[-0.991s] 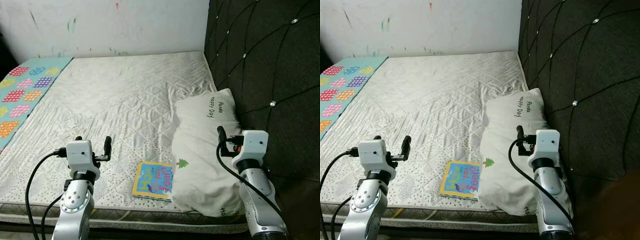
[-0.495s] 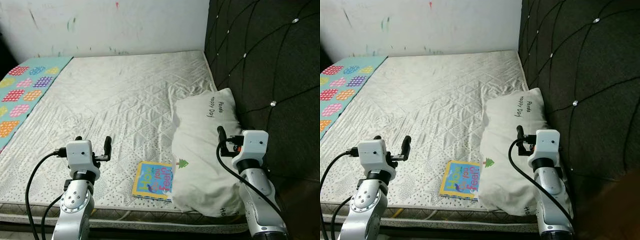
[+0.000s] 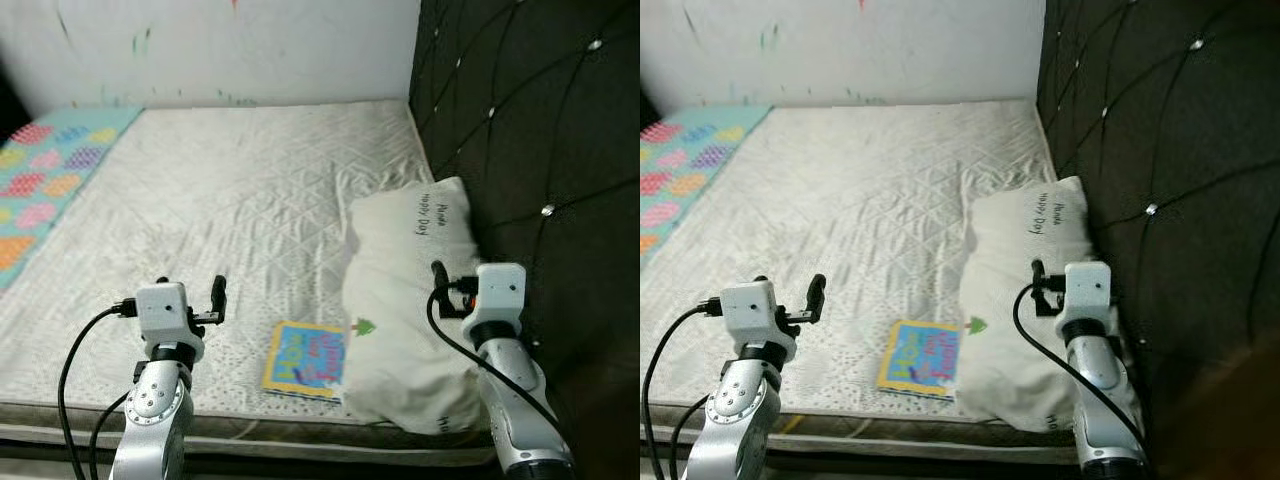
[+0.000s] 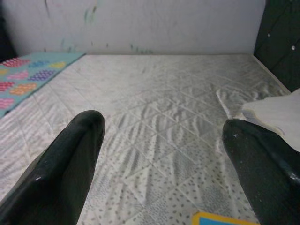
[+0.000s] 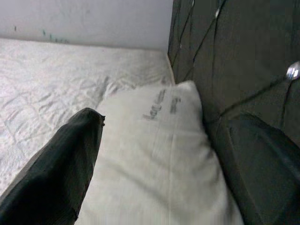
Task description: Clean up the room
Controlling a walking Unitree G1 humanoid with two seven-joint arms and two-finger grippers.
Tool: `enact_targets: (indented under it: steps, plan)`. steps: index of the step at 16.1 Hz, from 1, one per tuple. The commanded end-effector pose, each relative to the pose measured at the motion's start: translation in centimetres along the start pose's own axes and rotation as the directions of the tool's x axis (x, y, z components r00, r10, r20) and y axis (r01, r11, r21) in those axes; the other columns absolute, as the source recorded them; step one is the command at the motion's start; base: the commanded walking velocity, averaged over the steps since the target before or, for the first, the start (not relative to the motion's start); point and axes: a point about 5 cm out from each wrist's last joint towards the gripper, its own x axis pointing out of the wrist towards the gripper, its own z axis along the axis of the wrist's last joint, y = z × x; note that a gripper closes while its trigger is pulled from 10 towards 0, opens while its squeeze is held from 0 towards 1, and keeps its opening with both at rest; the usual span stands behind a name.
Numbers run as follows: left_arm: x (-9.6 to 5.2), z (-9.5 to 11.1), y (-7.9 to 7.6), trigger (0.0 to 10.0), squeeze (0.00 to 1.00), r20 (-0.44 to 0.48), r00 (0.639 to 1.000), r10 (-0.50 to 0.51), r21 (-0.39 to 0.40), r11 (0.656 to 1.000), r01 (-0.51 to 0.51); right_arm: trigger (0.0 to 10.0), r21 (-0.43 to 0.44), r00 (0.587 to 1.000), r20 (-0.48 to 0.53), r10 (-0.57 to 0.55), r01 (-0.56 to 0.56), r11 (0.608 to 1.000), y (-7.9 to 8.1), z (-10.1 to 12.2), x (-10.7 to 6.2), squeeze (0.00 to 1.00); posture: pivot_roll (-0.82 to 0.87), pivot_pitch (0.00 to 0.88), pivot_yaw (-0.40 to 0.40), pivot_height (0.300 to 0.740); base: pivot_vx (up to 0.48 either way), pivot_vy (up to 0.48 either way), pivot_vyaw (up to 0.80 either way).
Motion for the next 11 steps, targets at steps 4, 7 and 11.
enact_targets:
  steps: [4,7,11]
  plan:
    - [0.12,0.04,0.41,10.0,0.00,0.000,1.000,0.009,-0.003,1.000,-0.009,10.0,0.004,1.000,-0.010,0.002,-0.002,1.000,0.18,-0.20,0.08,0.00,-0.20,0.000,0.130,0.740,0.000,0.000,0.00]
    - [0.17,0.01,0.41,10.0,0.00,-0.001,1.000,0.009,-0.001,1.000,-0.009,10.0,0.002,1.000,-0.010,0.000,0.000,1.000,0.17,-0.23,0.15,0.00,-0.20,0.000,0.130,0.740,0.000,0.000,0.00]
    - [0.27,0.04,0.37,10.0,0.00,0.000,1.000,0.012,-0.016,1.000,-0.012,10.0,-0.005,1.000,-0.012,0.004,-0.004,1.000,0.20,-0.27,0.15,0.00,-0.20,0.000,0.118,0.740,0.000,0.000,0.00]
